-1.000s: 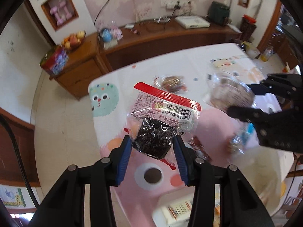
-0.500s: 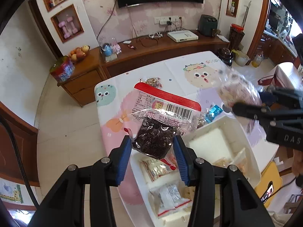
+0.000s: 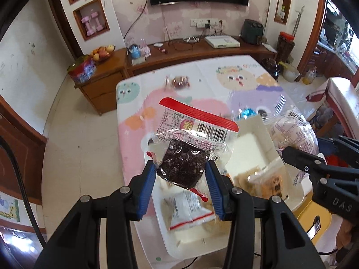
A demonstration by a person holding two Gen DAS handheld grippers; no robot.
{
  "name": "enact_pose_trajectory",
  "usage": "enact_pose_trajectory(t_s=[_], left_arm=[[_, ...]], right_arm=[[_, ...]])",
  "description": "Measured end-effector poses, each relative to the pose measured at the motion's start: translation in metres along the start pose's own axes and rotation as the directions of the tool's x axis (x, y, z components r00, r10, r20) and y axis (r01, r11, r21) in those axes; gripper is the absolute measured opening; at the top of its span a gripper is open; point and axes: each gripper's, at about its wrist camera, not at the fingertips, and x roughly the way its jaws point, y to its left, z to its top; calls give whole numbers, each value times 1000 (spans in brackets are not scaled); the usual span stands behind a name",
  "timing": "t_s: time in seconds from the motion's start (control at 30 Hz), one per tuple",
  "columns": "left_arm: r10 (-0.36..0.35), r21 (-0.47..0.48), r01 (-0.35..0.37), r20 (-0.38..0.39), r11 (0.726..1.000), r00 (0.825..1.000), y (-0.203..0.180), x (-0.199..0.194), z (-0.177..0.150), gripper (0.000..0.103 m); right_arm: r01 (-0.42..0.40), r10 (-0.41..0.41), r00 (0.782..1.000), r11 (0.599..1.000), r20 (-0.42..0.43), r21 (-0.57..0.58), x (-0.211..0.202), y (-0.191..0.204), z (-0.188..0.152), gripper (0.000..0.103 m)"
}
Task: Organize snacks
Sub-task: 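Carry both bags over the white tray with both tools, then open both tools to drop the bags into the white tray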
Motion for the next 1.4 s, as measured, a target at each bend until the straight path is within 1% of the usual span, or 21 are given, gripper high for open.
enact_pose_trajectory(t_s=[0.23,0.43,0.63,0.9,1.07,1.1,1.17,1.27,1.4], left_arm=[[-13,15,14,-44,1000,999,-12,8,-18,44],[-22,27,23,-65,999,998,-20,11,-28,44],[-23,23,25,-96,999,995,-19,21,-26,44],[-15,17,17,-111,1000,994,-19,29,-21,45],[-18,9,19,-125,1000,992,-19,35,-17,48],[-18,5,19,-126,1000,992,-19,36,-17,49],[-12,4,13,-129,1000,992,-18,37,-15,70],[14,-1,-14,-120,1000,993,-14,38,-12,78],[3,-27,-6,-132,1000,991,-9,41,-9,81]], right_arm=[[20,-20,999,1000,-45,-8,6,11,-32,48],[23,-23,998,1000,-64,2,8,11,-44,49],[26,-24,996,999,-85,18,14,8,-47,49],[30,-29,996,999,-85,15,18,10,-42,49],[45,-45,995,999,-89,-2,23,13,-37,51],[45,-45,995,999,-92,-2,24,12,-36,51],[41,-41,995,999,-94,-1,25,12,-34,51],[45,-44,994,999,-97,8,28,10,-31,53],[38,-36,994,999,-103,20,30,6,-27,53]])
